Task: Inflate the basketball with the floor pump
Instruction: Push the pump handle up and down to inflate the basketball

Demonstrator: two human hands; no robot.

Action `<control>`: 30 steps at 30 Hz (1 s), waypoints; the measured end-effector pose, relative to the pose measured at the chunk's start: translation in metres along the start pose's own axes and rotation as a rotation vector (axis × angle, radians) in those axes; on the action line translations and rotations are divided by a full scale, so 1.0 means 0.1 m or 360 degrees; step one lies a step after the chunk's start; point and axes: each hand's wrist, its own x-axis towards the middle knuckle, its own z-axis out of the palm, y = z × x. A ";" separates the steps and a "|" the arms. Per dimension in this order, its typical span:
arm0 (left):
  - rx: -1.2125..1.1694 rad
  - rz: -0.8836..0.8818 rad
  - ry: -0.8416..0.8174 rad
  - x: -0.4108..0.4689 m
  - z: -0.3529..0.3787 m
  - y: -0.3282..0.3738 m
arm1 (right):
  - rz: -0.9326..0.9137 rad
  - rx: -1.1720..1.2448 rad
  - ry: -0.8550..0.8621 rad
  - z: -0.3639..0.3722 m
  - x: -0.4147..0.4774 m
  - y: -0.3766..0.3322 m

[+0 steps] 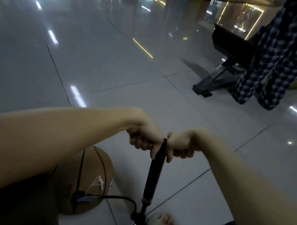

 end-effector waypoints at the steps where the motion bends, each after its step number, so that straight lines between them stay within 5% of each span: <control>1: -0.0007 0.0010 0.0005 0.17 0.07 -0.01 | -0.0003 0.0040 0.0001 0.09 0.15 0.11; 13: -0.0007 0.0005 0.0061 0.82 0.82 -0.17 | 0.0096 -0.0044 -0.0198 0.81 0.70 0.36; 18: 0.0027 -0.0151 -0.0092 0.29 0.59 -0.22 | 0.0102 -0.0156 -0.0257 0.56 0.30 -0.05; 24: -0.0083 0.0032 0.0066 -0.59 -0.21 -0.05 | 0.0020 -0.0045 -0.0094 -0.33 -0.42 -0.38; 30: -0.0001 0.0019 0.0033 -0.10 -0.22 -0.06 | 0.0005 0.0002 -0.0048 -0.24 -0.01 -0.13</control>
